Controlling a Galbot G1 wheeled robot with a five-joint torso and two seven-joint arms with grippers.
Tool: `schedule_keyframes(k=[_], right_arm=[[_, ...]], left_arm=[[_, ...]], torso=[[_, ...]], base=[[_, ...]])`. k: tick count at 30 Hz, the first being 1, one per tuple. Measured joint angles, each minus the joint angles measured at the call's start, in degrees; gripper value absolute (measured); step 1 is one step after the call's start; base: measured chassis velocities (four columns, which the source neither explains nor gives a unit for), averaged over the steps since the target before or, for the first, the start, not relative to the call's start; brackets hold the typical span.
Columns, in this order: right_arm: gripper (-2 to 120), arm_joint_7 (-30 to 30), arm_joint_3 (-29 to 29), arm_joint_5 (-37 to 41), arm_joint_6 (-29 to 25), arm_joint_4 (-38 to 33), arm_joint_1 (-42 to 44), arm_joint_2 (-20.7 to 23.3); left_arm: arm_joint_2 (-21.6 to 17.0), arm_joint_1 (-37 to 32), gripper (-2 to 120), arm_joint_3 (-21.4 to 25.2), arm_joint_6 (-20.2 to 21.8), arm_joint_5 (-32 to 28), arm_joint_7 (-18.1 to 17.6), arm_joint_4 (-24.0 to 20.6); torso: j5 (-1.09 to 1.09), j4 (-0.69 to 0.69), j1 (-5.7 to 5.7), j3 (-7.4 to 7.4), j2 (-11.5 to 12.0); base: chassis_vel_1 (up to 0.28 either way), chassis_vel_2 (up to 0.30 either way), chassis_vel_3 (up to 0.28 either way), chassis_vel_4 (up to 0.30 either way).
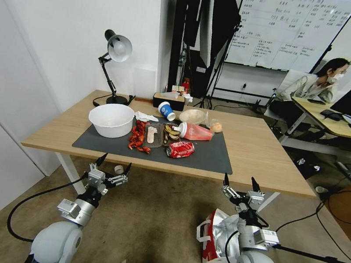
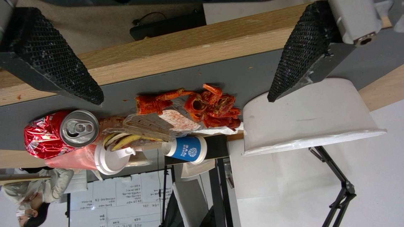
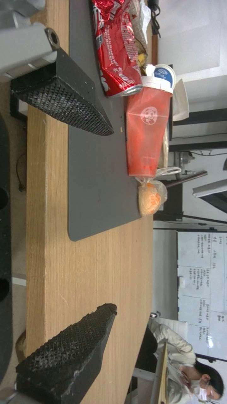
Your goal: Pick up the food delivery bag from the floor and place it on the table.
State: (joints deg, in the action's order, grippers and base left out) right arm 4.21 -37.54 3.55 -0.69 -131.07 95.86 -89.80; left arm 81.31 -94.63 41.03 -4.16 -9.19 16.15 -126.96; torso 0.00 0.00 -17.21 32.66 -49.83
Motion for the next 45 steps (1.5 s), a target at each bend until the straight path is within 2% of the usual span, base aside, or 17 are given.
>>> schedule_keyframes(k=[14,45], right_arm=[[100,-0.05,-0.59,0.12,0.10,-0.51,-0.05,0.34],[100,-0.34,-0.99,0.28,1.06,-0.12,0.04,0.08]], left_arm=[[0.17,0.10,100,0.01,0.30,0.18,-0.02,-0.31],[0.45,0.38,100,-0.19,0.59,0.84,-0.23,0.96]], torso=[[-0.01,0.00,1.21,-1.57,2.76],[0.00,0.00,4.69,-6.60,11.25]], base=[[0.000,0.000,0.000,0.000],[0.000,0.000,0.000,0.000]])
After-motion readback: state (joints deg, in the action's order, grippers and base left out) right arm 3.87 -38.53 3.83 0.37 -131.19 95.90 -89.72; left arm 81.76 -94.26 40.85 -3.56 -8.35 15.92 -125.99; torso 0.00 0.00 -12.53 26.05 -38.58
